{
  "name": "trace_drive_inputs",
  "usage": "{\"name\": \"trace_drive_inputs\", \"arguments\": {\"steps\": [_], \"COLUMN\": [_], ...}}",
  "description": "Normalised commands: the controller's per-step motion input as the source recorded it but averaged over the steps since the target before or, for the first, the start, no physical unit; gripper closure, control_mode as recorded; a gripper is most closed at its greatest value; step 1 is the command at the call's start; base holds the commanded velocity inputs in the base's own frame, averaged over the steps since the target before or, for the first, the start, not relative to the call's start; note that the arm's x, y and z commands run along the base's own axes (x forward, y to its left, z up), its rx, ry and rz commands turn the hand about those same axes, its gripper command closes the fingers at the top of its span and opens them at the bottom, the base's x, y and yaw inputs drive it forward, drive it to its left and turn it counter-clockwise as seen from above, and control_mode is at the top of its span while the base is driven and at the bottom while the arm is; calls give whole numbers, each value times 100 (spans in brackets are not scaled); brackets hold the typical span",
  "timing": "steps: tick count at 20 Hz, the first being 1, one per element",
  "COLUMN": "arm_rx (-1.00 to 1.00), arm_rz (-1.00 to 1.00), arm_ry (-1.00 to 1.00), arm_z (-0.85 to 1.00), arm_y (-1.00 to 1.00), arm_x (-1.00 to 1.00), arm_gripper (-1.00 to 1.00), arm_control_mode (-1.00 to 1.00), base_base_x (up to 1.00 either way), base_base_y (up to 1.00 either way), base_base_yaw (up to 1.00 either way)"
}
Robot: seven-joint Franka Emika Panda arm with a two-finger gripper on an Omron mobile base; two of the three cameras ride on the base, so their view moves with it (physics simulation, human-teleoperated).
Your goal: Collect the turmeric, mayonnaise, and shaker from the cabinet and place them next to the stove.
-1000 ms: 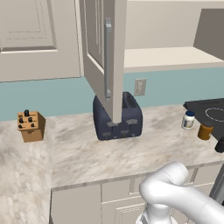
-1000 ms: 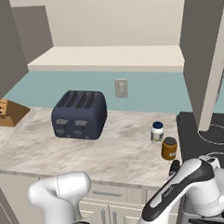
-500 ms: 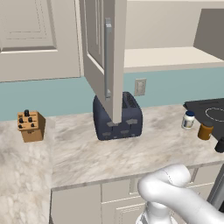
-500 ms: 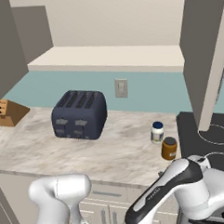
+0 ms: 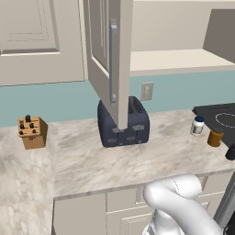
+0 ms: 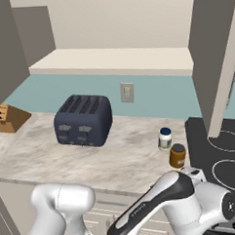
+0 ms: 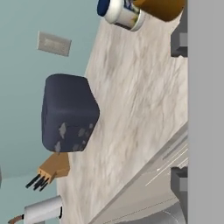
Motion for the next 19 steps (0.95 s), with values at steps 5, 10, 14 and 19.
{"name": "trace_drive_inputs", "arguments": {"steps": [5,10,14,19], "arm_rx": [0,0,0,0], "arm_rz": [0,0,0,0], "arm_ry": [0,0,0,0], "arm_z": [0,3,25,42], "arm_y": [72,75,65,66], "arm_x": [-10,-1,-9,-7], "arm_gripper": [-100,-100,-100,-100], "arm_control_mode": [-100,-100,-100,-100], "base_base_x": [0,0,0,0], "base_base_y": [0,0,0,0], "base_base_yaw": [0,0,0,0]}}
